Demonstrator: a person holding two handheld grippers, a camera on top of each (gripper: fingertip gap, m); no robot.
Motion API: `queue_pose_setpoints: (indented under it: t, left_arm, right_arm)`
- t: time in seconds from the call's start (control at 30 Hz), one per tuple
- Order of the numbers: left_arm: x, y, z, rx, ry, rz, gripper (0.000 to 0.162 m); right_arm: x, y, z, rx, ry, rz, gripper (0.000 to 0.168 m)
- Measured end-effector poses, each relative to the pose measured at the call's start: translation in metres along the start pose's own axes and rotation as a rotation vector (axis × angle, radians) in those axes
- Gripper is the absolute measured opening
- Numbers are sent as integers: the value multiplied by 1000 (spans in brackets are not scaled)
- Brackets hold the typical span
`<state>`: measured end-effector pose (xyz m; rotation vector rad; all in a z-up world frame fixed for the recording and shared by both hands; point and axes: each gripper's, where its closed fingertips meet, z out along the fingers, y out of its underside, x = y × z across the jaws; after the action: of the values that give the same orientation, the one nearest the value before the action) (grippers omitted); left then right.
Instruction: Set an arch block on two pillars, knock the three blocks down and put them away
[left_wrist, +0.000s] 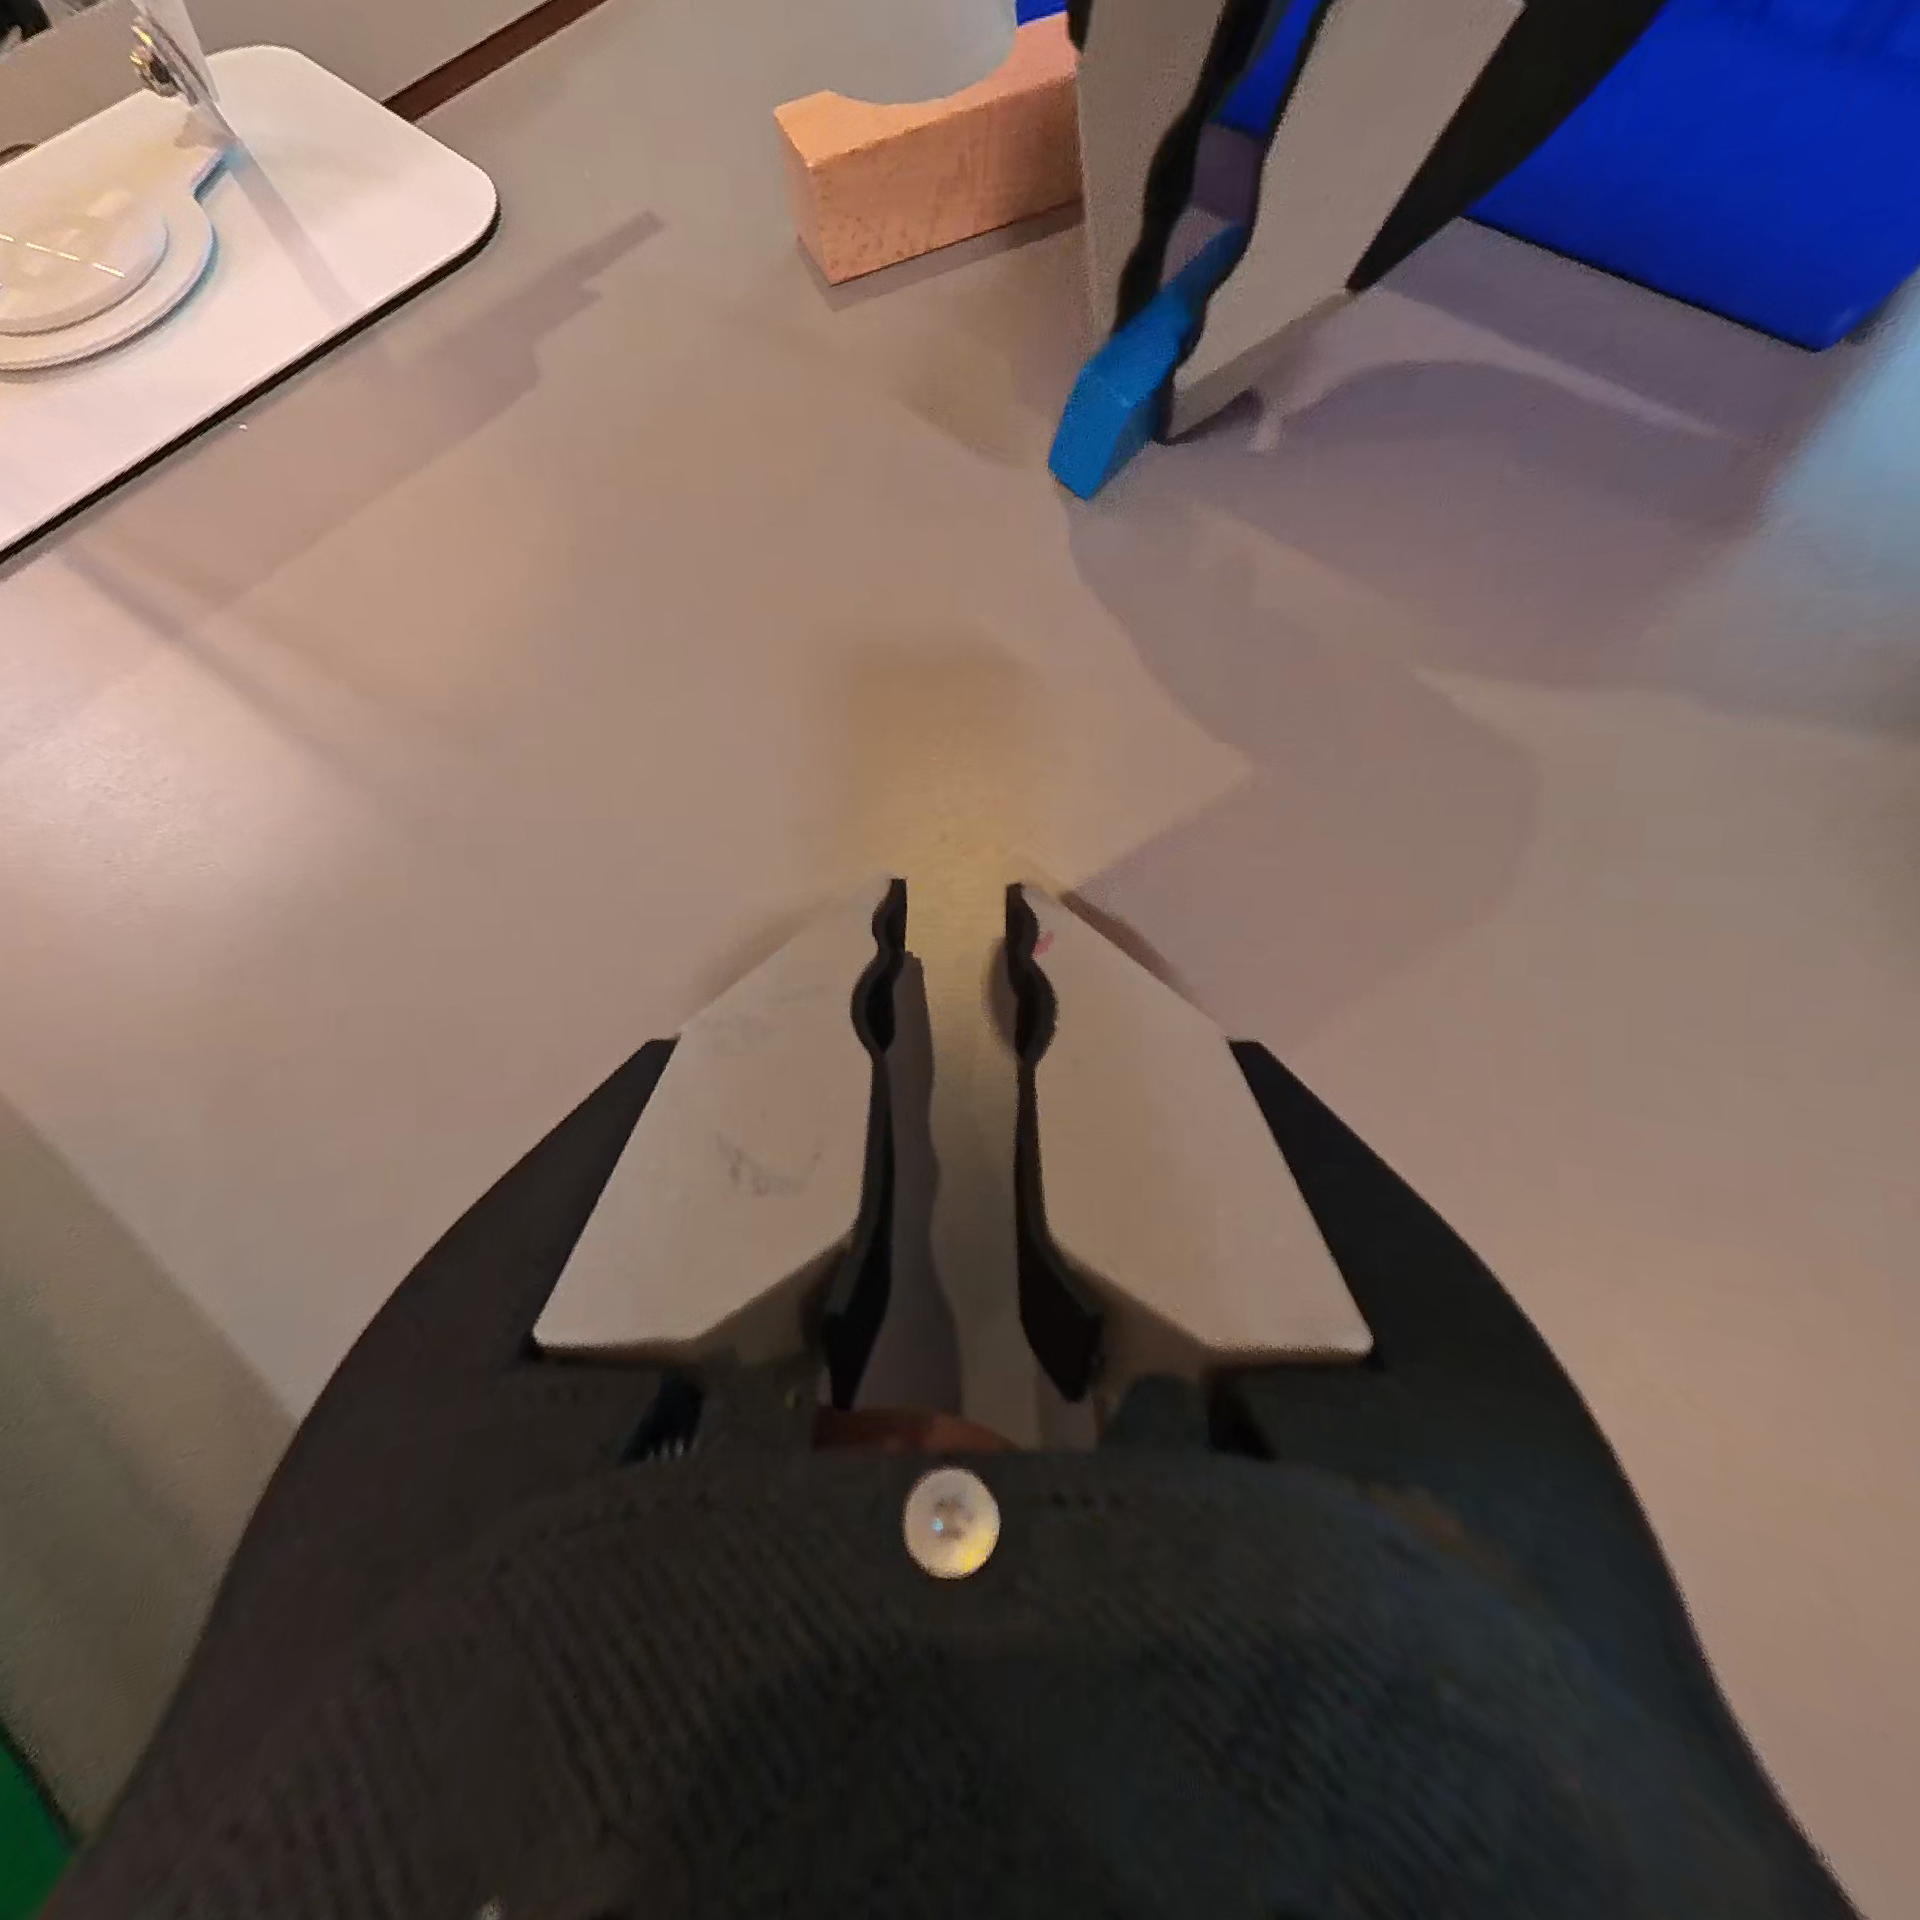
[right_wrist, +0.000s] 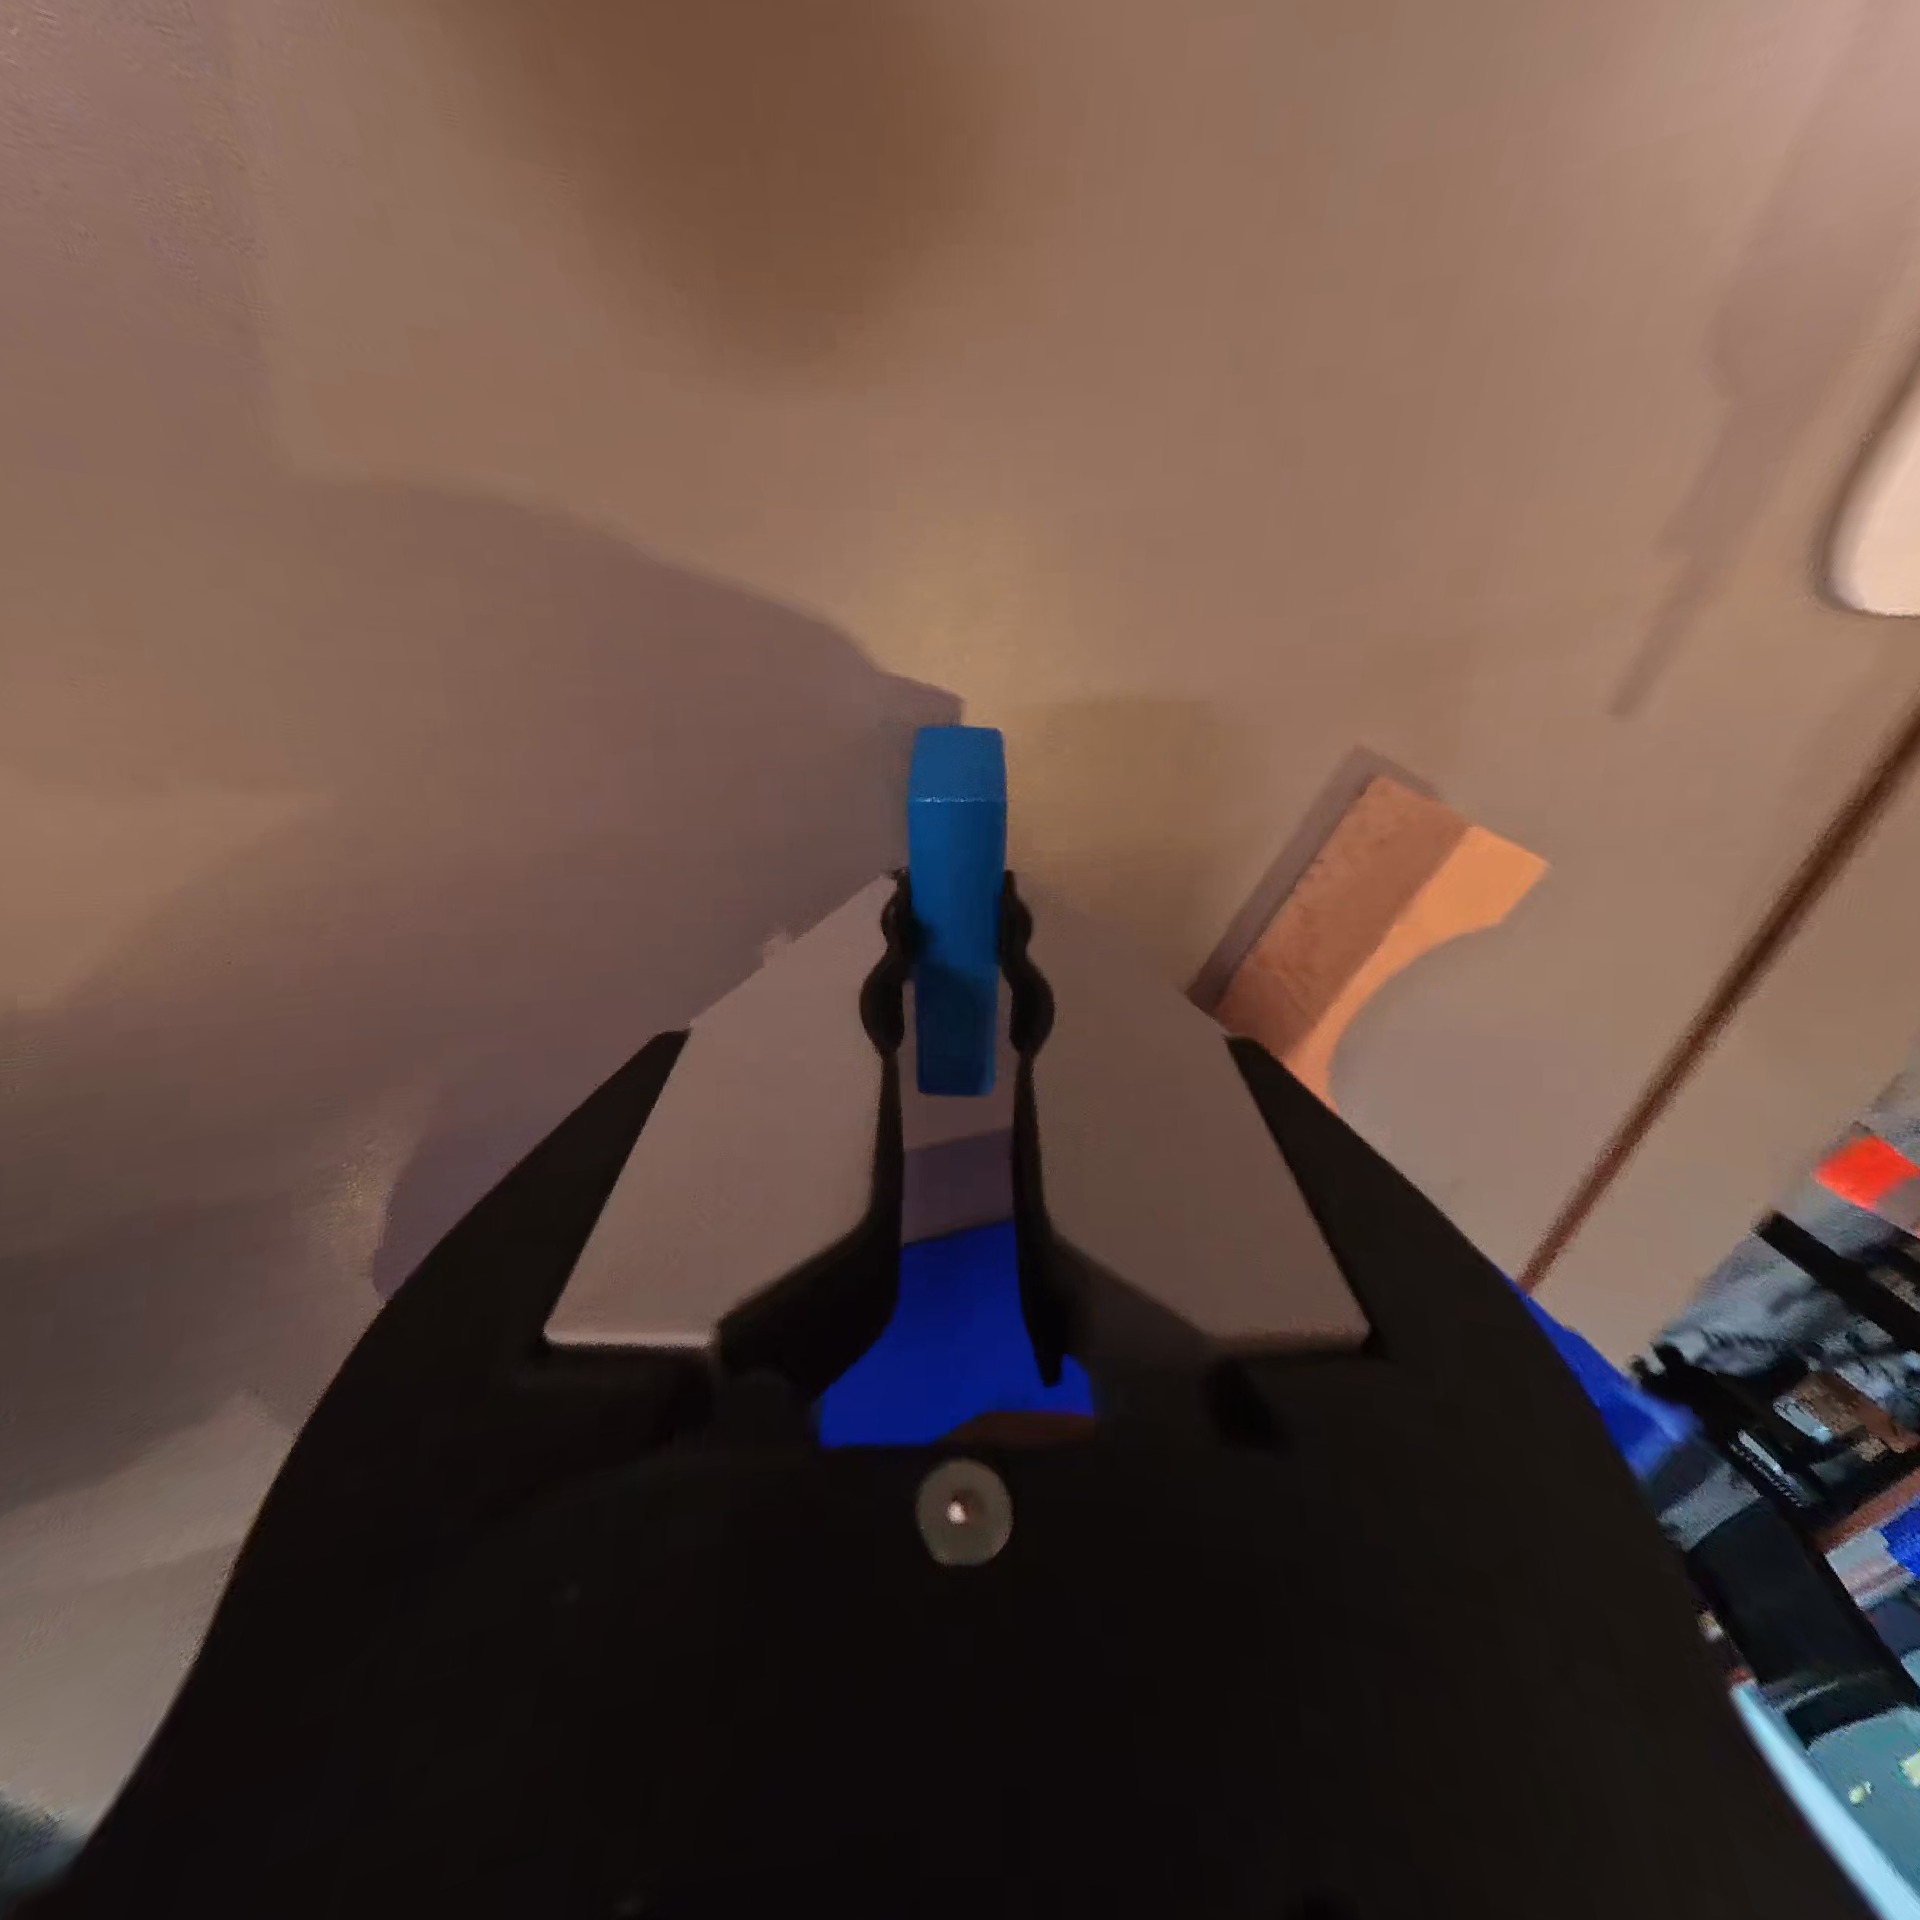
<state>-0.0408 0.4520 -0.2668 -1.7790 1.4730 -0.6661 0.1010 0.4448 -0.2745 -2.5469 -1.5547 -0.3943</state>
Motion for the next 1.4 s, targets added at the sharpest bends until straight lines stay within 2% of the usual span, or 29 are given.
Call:
queue_pose_setpoints:
  t: [0.03, 0.1, 0.13, 0.17, 0.23, 0.27, 0.33, 0.37, 0.43, 0.47, 0.53, 0.6, 0.67, 0.73, 0.83, 0.87, 0.9, 1.0, 1.07, 1.13, 1.17, 1.27, 1.33, 1.4]
  left_arm:
    - [2, 0, 0, -3, 3, 6, 17]
    - [4, 0, 0, -5, 5, 17, 17]
    - [5, 0, 0, -6, 5, 21, 16]
    - [5, 0, 0, -7, 4, 22, 16]
    - [5, 0, 0, -8, 5, 17, 16]
    - [5, 0, 0, -7, 7, 13, 16]
    - [6, 0, 0, -7, 10, 10, 17]
    - [7, 0, 1, -7, 12, 13, 17]
    - [8, 1, 2, -11, 11, 26, 21]
    - [9, 1, 2, -14, 9, 30, 22]
    - [8, 1, 2, -16, 10, 25, 22]
    - [8, 1, 2, -18, 15, 14, 22]
    - [7, 1, 2, -15, 17, 9, 22]
    - [7, 1, 2, -14, 16, 10, 22]
    - [7, 1, 2, -14, 16, 8, 22]
    - [6, 1, 2, -13, 16, 7, 22]
    - [6, 1, 2, -12, 16, 6, 22]
    - [7, 1, 1, -12, 17, 8, 22]
    - [8, 1, 1, -14, 18, 17, 22]
    - [11, 0, 1, -11, 20, 28, 22]
    - [12, 0, 0, -10, 21, 32, 22]
    - [16, -3, -2, 2, 21, 48, 23]
    - [18, -7, -5, 22, 28, 45, 24]
    - [26, -12, -12, 48, 71, 13, 24]
  right_arm:
    - [12, -1, -12, 50, 73, 37, 13]
    - [34, -1, -56, 236, 187, 170, 13]
    - [48, 10, -82, 319, 258, 256, 13]
    - [63, 31, -104, 370, 329, 354, 13]
    - [84, 92, -128, 363, 431, 561, 13]
    - [88, 124, -126, 310, 443, 659, 13]
    - [76, 169, -100, 172, 358, 795, 15]
    - [70, 178, -85, 126, 320, 818, 27]
    - [66, 177, -72, 108, 328, 799, 33]
    - [70, 165, -75, 149, 352, 782, 36]
    - [82, 128, -89, 272, 387, 742, 38]
    - [89, 86, -95, 345, 363, 671, 33]
    - [85, 49, -75, 307, 240, 583, 35]
    - [87, 42, -40, 126, 178, 522, 45]
    - [84, 38, 8, -70, 53, 486, 42]
    - [86, 40, 19, -126, 47, 479, 36]
    - [85, 42, 28, -172, 36, 468, 18]
    - [80, 40, 27, -201, -11, 504, 8]
    - [89, 35, -2, -99, 65, 547, 8]
    - [99, 40, -50, 37, 174, 622, 7]
    - [101, 53, -77, 85, 233, 664, 7]
    - [94, 116, -131, 134, 390, 814, 7]
    - [76, 154, -127, 143, 350, 923, 13]
    - [53, 177, -95, 116, 244, 1008, 25]
